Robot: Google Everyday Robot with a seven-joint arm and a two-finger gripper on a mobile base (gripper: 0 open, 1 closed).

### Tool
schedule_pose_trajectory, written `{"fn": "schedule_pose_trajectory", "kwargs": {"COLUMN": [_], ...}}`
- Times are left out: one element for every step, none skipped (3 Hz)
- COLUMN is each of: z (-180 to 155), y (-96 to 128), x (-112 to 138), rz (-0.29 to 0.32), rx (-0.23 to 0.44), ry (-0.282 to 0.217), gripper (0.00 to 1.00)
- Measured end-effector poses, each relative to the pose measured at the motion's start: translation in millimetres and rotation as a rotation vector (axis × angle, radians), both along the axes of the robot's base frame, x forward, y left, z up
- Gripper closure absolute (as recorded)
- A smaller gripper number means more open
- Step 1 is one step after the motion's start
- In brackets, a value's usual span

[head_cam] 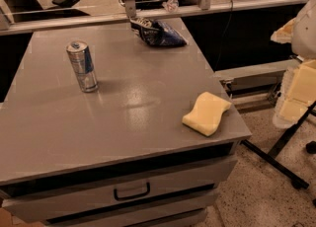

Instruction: Move blue chip bag near redbull can

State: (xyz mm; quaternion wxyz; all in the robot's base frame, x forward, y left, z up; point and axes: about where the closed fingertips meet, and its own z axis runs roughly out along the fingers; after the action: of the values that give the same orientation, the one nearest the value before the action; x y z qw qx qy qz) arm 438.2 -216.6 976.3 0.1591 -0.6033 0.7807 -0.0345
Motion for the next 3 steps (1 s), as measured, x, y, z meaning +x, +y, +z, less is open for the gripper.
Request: {"fn": "schedule_pose_trajectory", "kwargs": {"z": [0.0, 0.0, 4.4], "y": [0.0, 4.0, 9.0], "x": [0.0, 16.8, 76.1], "rz": [0.0, -0.013, -0.032], "rx": [0.0, 0.076, 0.343], "ry": [0.0, -0.045, -0.197], "gripper": [0.0, 0.0, 0.0]}}
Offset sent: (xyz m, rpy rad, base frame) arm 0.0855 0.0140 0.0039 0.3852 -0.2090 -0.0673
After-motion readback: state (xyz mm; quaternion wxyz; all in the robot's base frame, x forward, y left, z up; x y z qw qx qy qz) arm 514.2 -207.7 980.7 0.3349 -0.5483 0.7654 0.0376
